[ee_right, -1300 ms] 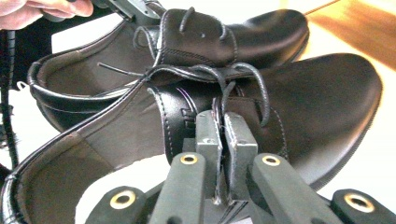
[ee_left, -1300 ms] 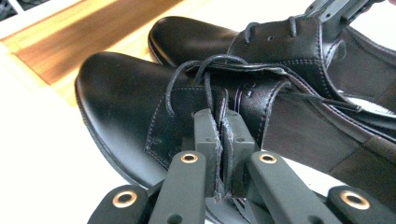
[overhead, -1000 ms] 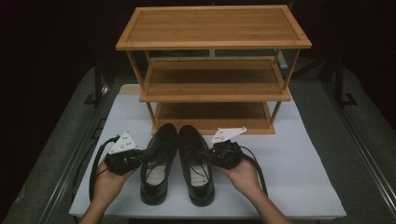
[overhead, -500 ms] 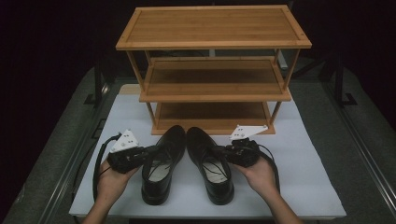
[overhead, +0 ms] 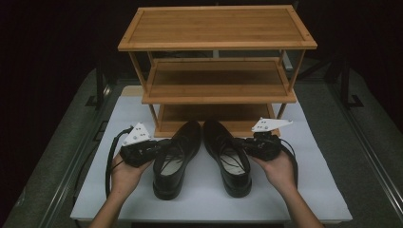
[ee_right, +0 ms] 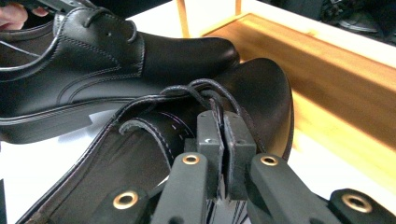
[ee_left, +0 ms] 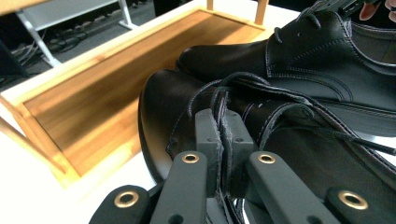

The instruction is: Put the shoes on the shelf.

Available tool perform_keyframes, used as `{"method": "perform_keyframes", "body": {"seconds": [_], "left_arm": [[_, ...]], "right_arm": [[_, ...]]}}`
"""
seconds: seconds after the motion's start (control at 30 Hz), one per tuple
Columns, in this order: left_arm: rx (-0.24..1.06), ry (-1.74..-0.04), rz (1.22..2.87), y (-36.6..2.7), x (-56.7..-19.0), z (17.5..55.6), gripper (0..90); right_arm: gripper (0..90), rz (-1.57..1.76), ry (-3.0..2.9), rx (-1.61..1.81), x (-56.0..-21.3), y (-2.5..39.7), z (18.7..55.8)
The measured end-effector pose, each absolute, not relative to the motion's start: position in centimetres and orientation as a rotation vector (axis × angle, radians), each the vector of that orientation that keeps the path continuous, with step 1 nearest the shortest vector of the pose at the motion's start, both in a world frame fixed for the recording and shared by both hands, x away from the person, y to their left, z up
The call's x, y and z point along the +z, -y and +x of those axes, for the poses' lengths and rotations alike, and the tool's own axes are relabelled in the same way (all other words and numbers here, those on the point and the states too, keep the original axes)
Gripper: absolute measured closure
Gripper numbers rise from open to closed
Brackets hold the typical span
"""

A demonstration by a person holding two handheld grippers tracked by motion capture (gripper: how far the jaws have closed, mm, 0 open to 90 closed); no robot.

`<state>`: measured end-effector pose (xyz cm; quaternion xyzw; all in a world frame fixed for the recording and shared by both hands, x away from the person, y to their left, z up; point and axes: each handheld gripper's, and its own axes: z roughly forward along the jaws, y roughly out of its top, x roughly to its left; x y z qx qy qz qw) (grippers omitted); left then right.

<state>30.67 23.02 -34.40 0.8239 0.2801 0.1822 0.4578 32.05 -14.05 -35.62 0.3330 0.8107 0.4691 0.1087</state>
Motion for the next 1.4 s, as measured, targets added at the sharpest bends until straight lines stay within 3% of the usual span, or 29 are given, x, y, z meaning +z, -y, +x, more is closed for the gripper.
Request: {"method": "perform_keyframes", "body": {"seconds": [0.8, 1.03, 1.4], "left_arm": [[0.526, -0.756, 1.967, -17.2, -37.2, 40.3, 87.7], [0.612, -0.751, 1.971, -15.6, -37.9, 41.5, 87.6], [0.587, -0.761, 1.971, -15.0, -38.8, 41.9, 87.4]], "right_arm": [[86.9, 1.094, -2.245, 1.302, -36.9, 15.8, 39.8], [86.9, 1.128, -2.181, 1.294, -37.5, 15.8, 41.1], [86.8, 1.145, -2.179, 1.278, -38.4, 15.5, 42.0]]}}
